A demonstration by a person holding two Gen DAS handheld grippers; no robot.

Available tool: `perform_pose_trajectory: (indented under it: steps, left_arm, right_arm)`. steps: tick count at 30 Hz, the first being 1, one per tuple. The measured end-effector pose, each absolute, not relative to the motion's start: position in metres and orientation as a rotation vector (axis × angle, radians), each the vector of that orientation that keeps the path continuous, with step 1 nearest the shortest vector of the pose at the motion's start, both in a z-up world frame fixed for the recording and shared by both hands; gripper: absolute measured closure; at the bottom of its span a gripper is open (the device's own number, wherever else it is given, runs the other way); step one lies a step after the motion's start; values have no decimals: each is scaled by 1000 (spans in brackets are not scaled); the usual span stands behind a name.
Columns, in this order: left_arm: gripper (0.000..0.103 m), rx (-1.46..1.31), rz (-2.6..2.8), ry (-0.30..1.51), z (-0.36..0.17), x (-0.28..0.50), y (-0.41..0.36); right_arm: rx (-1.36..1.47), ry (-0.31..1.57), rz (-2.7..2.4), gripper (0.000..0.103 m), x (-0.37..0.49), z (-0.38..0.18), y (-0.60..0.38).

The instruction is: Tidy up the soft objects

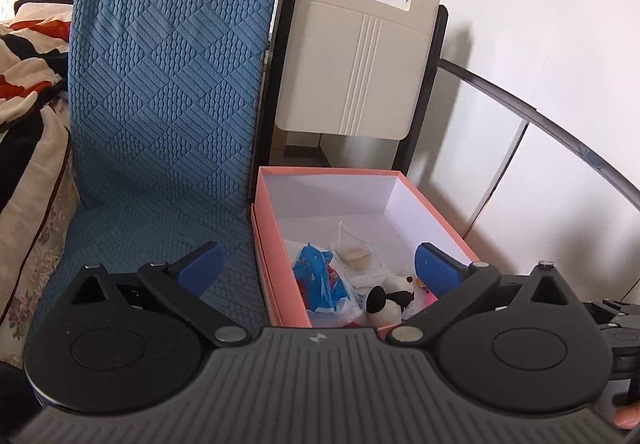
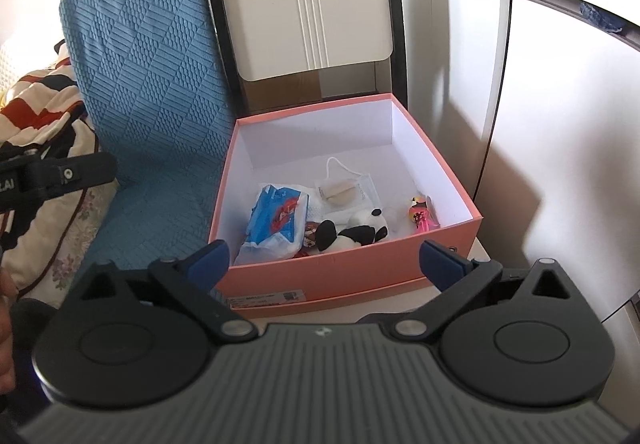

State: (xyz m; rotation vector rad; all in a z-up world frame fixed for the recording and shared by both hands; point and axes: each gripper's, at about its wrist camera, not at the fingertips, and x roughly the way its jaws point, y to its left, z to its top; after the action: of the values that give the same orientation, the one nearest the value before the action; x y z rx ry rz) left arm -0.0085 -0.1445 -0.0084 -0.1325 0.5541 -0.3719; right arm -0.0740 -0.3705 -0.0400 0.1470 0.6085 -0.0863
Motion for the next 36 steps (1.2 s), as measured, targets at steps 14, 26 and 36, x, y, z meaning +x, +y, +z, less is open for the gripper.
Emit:
perform_pose_trajectory:
  steps: [14,26,36]
  left_arm:
    - [0,-147,-339,593,-16,-2,-136]
    - [0,-123,-330,592,-15,-2,-136]
    - [0,-92,-313,605,-17,-2,-140]
  right_arm:
    - [156,632,-98,0,-75,-44,-374]
    - [172,633,-122,0,-76,-47,-378]
    - [155,630,-131,0,-76,-45,-376]
